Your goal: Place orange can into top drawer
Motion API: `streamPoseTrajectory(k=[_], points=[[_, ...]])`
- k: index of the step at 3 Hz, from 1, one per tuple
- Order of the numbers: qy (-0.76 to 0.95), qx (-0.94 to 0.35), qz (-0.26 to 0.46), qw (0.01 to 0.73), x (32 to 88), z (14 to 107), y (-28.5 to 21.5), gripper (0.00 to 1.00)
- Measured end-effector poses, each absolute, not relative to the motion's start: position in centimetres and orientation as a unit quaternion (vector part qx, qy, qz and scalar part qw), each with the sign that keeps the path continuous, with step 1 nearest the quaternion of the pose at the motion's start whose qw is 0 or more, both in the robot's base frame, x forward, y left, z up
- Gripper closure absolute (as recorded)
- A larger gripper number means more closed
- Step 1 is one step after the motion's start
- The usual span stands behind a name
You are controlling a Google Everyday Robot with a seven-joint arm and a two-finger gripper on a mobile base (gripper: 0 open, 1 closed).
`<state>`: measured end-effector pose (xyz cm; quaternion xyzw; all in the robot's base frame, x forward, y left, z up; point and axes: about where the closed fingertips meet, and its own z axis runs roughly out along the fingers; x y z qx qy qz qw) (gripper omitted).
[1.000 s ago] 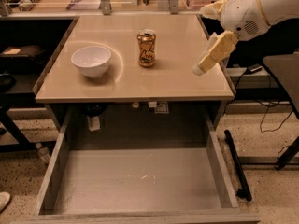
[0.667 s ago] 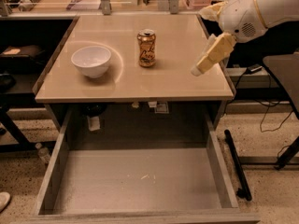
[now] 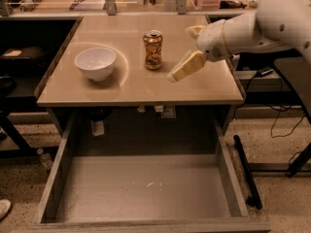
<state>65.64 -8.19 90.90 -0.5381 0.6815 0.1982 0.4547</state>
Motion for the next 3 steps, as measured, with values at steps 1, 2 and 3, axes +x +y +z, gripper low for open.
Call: streamPoseTrajectory(k=[1,2,3], points=[[0.673,-0.502,0.224,0.494,69.4,89.3,-6.0,0.00],[0.665,-0.477,0.245,0.520,71.6,88.3,-4.4,0.00],[0.662,-0.452,0.268,0.534,73.6,86.9,-3.1,0.00]])
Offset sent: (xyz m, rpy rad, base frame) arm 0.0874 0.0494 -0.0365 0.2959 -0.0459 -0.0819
